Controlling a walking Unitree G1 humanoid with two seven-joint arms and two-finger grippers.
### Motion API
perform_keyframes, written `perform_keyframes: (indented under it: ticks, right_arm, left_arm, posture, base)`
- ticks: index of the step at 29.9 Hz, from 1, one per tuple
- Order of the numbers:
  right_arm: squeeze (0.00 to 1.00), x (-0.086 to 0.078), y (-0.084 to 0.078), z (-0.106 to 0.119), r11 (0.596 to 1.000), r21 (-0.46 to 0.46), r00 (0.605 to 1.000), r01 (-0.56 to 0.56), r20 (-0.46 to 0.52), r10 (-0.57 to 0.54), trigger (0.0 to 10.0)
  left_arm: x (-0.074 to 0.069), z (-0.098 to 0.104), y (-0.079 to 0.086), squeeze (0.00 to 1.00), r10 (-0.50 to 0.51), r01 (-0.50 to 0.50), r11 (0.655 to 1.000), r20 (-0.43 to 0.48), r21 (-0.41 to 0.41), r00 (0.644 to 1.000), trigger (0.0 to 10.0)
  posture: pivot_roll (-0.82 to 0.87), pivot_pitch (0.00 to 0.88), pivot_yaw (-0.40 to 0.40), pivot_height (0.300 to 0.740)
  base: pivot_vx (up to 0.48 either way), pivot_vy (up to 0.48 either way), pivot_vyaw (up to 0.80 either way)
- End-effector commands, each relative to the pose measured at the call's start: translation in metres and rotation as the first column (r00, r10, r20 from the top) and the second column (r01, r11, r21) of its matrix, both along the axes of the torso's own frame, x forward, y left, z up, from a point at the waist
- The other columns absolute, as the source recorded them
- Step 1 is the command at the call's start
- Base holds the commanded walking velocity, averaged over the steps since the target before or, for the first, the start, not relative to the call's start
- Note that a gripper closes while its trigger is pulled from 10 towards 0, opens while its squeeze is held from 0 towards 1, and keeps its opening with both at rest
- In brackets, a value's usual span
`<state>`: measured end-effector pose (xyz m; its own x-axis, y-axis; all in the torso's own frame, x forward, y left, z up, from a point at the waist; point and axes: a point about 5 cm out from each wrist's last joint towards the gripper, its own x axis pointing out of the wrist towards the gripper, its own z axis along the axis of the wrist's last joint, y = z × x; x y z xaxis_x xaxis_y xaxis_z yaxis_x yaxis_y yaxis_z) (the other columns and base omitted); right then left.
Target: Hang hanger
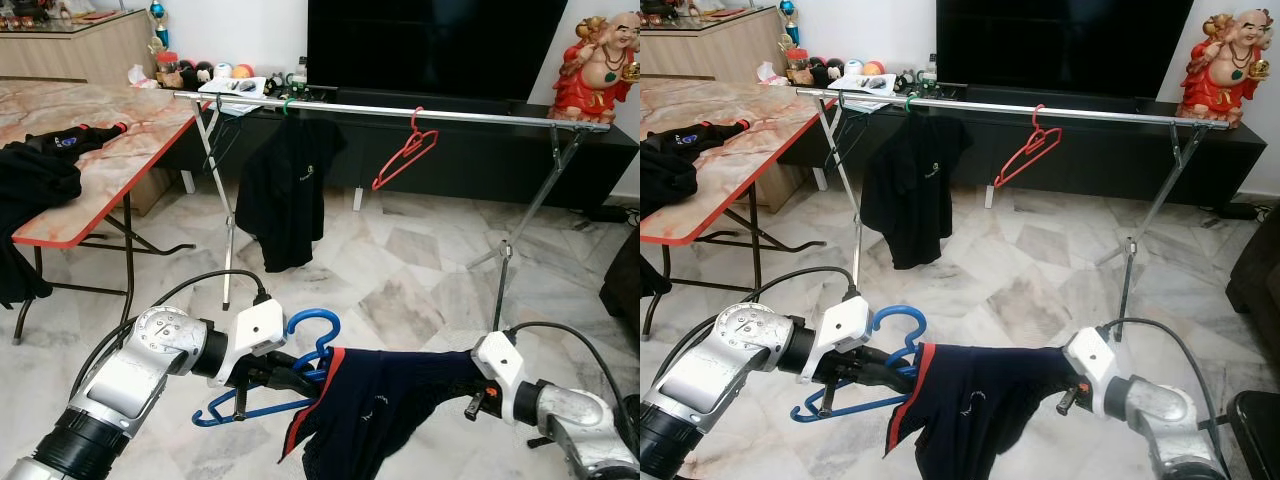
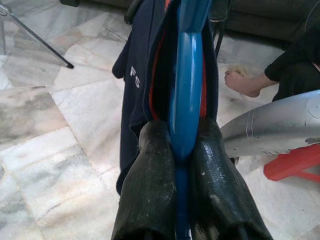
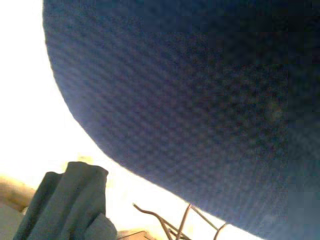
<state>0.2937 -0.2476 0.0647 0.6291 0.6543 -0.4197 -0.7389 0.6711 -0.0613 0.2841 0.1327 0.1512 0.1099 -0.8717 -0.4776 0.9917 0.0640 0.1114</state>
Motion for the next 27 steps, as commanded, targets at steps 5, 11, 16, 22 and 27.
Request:
perform_keyframes:
  ticks: [5, 11, 16, 22, 27]
  right_arm:
    - [0.00, 0.007, -0.014, 0.017, 0.999, -0.010, 0.997, 0.046, 0.059, -0.045, 0.0]
    - [0.00, 0.007, -0.017, 0.021, 0.999, -0.018, 0.997, 0.043, 0.068, -0.041, 0.0]
    - [0.00, 0.010, -0.022, 0.028, 0.997, -0.033, 0.993, 0.065, 0.101, -0.061, 0.0]
    - [0.00, 0.013, -0.022, 0.033, 0.993, -0.008, 0.982, 0.114, 0.153, -0.112, 0.0]
    - [0.00, 0.014, -0.019, 0.033, 0.982, 0.038, 0.965, 0.187, 0.178, -0.191, 0.0]
  left_arm:
    - [0.001, 0.000, 0.004, 0.00, -0.029, 0.027, 0.998, 0.032, 0.064, 0.999, 0.0]
    - [0.000, -0.010, 0.010, 0.00, -0.025, 0.021, 0.989, 0.028, 0.143, 0.999, 0.0]
    - [0.001, -0.029, 0.026, 0.00, 0.004, -0.013, 0.957, 0.033, 0.289, 0.999, 0.0]
    - [-0.001, -0.067, 0.051, 0.00, 0.120, -0.114, 0.911, 0.009, 0.396, 0.993, 0.0]
    - [0.003, -0.097, 0.066, 0.00, 0.361, -0.354, 0.862, 0.051, 0.364, 0.931, 0.0]
  posture:
    - [0.01, 0.026, -0.035, 0.740]
    - [0.00, 0.026, -0.035, 0.740]
    - [0.00, 0.027, -0.034, 0.740]
    - [0.00, 0.034, -0.033, 0.740]
    - [0.01, 0.044, -0.032, 0.740]
  base:
    - [0.000, 0.000, 0.00]
    - [0.000, 0.000, 0.00]
    - [0.000, 0.000, 0.00]
    - [0.000, 0.000, 0.00]
    - [0.000, 0.000, 0.00]
